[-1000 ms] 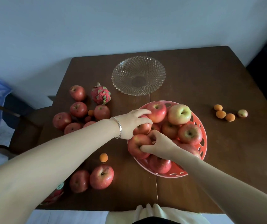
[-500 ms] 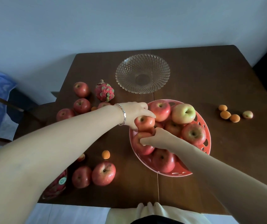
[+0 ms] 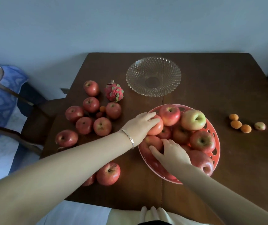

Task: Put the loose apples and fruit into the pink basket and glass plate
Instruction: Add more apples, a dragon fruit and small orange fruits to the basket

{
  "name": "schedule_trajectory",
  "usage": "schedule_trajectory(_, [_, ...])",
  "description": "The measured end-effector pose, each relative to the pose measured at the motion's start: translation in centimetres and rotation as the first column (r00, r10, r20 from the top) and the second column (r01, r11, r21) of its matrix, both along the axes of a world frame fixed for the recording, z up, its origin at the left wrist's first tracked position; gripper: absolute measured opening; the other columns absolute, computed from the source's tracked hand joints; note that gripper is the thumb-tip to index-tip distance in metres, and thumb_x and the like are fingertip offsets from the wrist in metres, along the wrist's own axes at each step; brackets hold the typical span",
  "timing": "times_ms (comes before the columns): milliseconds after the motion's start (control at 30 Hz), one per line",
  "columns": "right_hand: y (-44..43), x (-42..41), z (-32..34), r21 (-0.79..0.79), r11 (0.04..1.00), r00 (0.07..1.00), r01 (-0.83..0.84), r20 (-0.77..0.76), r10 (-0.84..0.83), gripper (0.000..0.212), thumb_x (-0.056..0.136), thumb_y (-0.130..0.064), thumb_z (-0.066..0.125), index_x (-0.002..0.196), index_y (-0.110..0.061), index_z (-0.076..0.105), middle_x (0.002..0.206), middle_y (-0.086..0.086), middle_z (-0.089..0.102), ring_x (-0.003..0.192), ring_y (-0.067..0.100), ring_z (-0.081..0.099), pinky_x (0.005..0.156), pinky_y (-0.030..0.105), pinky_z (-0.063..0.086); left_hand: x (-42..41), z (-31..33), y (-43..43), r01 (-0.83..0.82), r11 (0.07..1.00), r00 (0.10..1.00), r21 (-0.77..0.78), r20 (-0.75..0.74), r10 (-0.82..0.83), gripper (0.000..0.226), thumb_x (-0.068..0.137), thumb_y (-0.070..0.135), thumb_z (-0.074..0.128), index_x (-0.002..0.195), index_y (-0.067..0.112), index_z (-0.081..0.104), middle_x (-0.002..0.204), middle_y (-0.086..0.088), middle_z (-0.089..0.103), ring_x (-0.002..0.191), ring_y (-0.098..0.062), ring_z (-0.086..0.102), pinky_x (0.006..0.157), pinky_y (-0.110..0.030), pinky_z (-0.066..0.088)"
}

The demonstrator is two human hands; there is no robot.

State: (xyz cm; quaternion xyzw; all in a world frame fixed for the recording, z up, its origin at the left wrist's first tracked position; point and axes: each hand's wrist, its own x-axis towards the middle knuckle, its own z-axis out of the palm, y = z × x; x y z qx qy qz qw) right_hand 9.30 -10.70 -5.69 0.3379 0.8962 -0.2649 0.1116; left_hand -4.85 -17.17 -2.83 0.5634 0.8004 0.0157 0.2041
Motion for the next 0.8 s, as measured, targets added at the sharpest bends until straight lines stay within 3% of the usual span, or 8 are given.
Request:
schedule_trajectory(133, [0.2,-0.5,0.0,0.028,0.999,1.000,-0.025,0.015,0.024,0.052,0.090,-0.058,0.037,0.105,-0.011,0.055,0.109,0.007,0.060,0.101,0.025,0.057,0.082,0.034,0.044,0.8,-2.0,-1.0,-0.056,0.996,0.998,0.065,0.023,0.055,0.068,0.090,-0.005,0.042,0.147,0.023,0.019,0.159,0.003,0.003,0.147,-0.021,0.002,0.111,-0.041,0.034])
schedule_trajectory(233, [0.5,-0.8,0.0,0.006,0.999,0.996,-0.054,0.072,0.054,0.055,0.091,-0.057,0.037,0.110,-0.008,0.054,0.112,0.010,0.059,0.104,0.027,0.057,0.083,0.035,0.044,0.4,-1.7,-1.4,-0.106,0.992,0.985,0.073,0.141,0.095,0.073,0.087,-0.009,0.041,0.147,0.026,0.019,0.159,0.006,0.001,0.147,-0.017,0.000,0.114,-0.038,0.029])
schedule_trajectory(367, [0.8,-1.6,2.5,-0.051,0.998,0.999,-0.023,0.044,0.025,0.052,0.087,-0.056,0.047,0.107,-0.008,0.057,0.107,0.012,0.060,0.097,0.029,0.058,0.078,0.036,0.045,-0.2,0.2,-4.7,-0.284,0.940,0.952,0.190,0.169,0.254,0.062,0.086,-0.002,0.042,0.143,0.020,0.032,0.156,-0.002,0.021,0.142,-0.020,0.026,0.113,-0.034,0.029])
schedule_trajectory(467, [-0.2,-3.5,5.5,0.043,0.994,0.986,-0.101,-0.127,0.106,0.031,0.088,-0.028,0.054,0.113,-0.010,0.058,0.113,0.009,0.059,0.102,0.029,0.057,0.084,0.036,0.047,-1.5,0.0,-9.8,-0.549,0.792,0.825,0.267,0.024,0.564,0.052,0.085,0.010,0.051,0.136,0.016,0.041,0.147,-0.005,0.037,0.131,-0.024,0.042,0.105,-0.035,0.037])
schedule_trajectory(567, [-2.1,-5.6,7.0,-0.048,0.969,0.931,-0.244,-0.290,0.221,0.035,0.084,0.002,0.049,0.114,-0.010,0.063,0.109,0.007,0.064,0.103,0.022,0.059,0.090,0.026,0.044,-3.3,-0.6,-14.9,-0.845,0.533,0.520,0.046,-0.166,0.838,0.068,0.081,0.036,0.062,0.137,0.010,0.032,0.139,-0.016,0.036,0.128,-0.034,0.038,0.102,-0.044,0.038])
schedule_trajectory(633, [-3.5,-6.7,7.0,-0.098,0.946,0.923,-0.310,-0.271,0.274,0.041,0.083,0.009,0.043,0.113,-0.009,0.064,0.102,0.006,0.064,0.099,0.021,0.060,0.085,0.020,0.042,-3.8,-1.5,-18.4,-0.931,0.318,0.355,-0.180,-0.238,0.904,0.092,0.074,0.054,0.065,0.141,0.008,0.020,0.140,-0.018,0.031,0.129,-0.036,0.035,0.103,-0.045,0.035])
schedule_trajectory(700, [-4.2,-7.1,6.2,-0.142,0.935,0.929,-0.326,-0.229,0.289,0.045,0.080,0.012,0.039,0.112,-0.009,0.063,0.096,0.004,0.062,0.093,0.021,0.062,0.075,0.015,0.042,-3.7,-2.9,-21.3,-0.921,0.236,0.318,-0.309,-0.253,0.914,0.102,0.068,0.061,0.067,0.141,0.009,0.017,0.139,-0.017,0.032,0.128,-0.036,0.038,0.103,-0.045,0.037])
schedule_trajectory(800, [-4.3,-6.9,4.9,-0.188,0.935,0.945,-0.302,-0.187,0.268,0.045,0.078,0.014,0.038,0.108,-0.008,0.063,0.092,0.005,0.062,0.076,0.016,0.062,0.059,0.006,0.042,-3.4,-4.3,-23.5,-0.891,0.256,0.344,-0.374,-0.192,0.919,0.098,0.067,0.050,0.073,0.140,0.017,0.017,0.134,-0.015,0.035,0.124,-0.036,0.042,0.099,-0.044,0.041])
